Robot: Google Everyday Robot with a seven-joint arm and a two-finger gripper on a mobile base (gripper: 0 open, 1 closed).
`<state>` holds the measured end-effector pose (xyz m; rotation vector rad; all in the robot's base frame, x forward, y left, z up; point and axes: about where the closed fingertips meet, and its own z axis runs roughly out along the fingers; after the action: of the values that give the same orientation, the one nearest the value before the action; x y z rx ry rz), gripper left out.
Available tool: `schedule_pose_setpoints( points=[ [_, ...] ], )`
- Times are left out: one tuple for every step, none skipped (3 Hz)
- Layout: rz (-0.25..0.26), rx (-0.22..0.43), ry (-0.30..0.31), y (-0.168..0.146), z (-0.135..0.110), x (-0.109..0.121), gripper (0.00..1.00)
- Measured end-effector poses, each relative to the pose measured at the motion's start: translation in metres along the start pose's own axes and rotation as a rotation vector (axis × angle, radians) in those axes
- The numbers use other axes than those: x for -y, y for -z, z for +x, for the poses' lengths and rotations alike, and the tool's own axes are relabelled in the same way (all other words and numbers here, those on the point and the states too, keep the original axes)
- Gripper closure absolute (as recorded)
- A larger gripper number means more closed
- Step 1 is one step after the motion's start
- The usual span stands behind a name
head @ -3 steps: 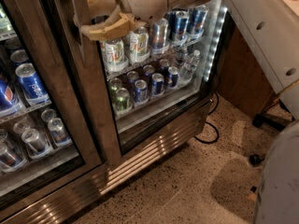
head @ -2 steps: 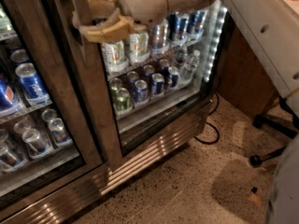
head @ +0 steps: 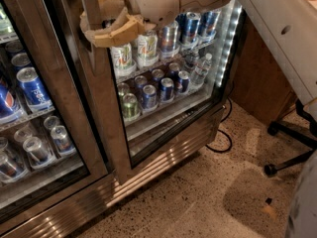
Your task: Open right fridge door
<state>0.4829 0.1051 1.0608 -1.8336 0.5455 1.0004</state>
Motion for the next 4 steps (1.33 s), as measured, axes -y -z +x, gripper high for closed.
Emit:
schedule_pose_setpoints(
  points=[
    [0.000,-0.003,-0.023,-0.004,-0.008,-0.006,1.00],
    [0.022,0.011,-0.030,-0.004,-0.021,-0.008,1.00],
    [0.022,0.011,-0.030,-0.004,-0.021,-0.008,1.00],
    [0.012,0.009,-0.035,-0.003,-0.023,-0.008,1.00]
  ],
)
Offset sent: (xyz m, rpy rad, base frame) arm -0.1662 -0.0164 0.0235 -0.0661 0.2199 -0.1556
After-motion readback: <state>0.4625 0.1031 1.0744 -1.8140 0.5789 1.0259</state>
